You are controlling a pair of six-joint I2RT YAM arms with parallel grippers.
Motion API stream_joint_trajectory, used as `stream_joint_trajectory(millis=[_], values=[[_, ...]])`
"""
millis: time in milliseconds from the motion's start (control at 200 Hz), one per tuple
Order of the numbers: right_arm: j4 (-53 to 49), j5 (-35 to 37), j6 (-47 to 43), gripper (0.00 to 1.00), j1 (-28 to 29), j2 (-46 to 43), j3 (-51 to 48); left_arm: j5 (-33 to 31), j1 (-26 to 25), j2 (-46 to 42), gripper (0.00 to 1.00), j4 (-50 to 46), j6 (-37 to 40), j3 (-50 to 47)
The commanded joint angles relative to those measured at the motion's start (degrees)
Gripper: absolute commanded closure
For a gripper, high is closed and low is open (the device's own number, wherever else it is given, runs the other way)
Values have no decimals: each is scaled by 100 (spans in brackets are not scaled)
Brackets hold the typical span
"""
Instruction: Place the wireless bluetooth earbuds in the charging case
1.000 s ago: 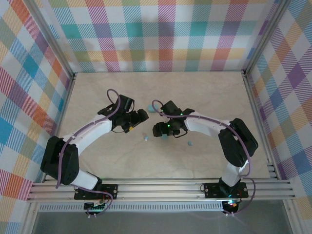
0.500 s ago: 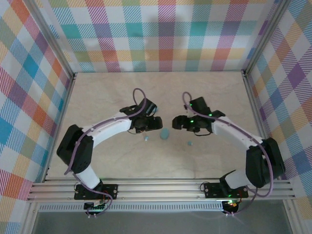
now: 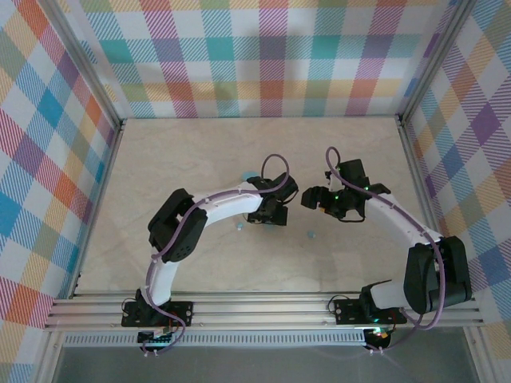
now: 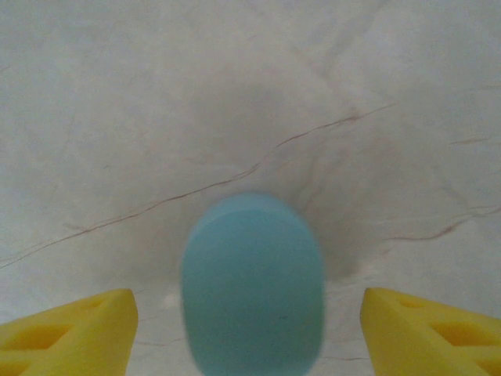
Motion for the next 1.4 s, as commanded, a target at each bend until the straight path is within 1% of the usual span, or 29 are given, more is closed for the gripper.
stream_joint_trajectory(millis=[0,75,180,335,435,505,600,675,850,940,1040,1170,1285,1395], values=[[3,-285,-115,23,-86,-33,-24,-310,-35,39,28,-417,76,142],[7,-318,-115,23,-110,-11,15,-265,-39,36,31,-310,96,52],[15,-463,-20,23,-179,20,77,-106,-44,-81,37,165,192,-280],[59,-663,138,23,-271,-14,87,57,-43,-181,40,739,449,-613],[69,-705,154,23,-296,-46,87,74,-43,-111,42,773,598,-581],[74,-755,186,23,-330,-59,89,90,-43,-82,47,764,678,-566],[124,-850,265,24,-393,-69,88,125,-43,-181,57,874,813,-670],[164,-1009,338,24,-463,-51,103,113,-39,-335,62,946,1011,-772],[226,-1418,395,25,-552,-74,248,140,-9,-1051,68,1342,1779,-1180],[229,-1624,413,26,-552,-94,329,180,52,-1494,68,1566,2100,-1427],[296,-1876,581,29,-551,-112,342,246,121,-1946,74,1780,2433,-1633],[366,-2132,823,34,-446,-100,370,546,141,-2473,75,2030,2916,-1791],[296,-2743,834,34,-200,-33,713,897,144,-2982,75,2285,3249,-2011],[233,-3097,874,33,10,-120,1004,1186,157,-3413,75,2369,3578,-2134]])
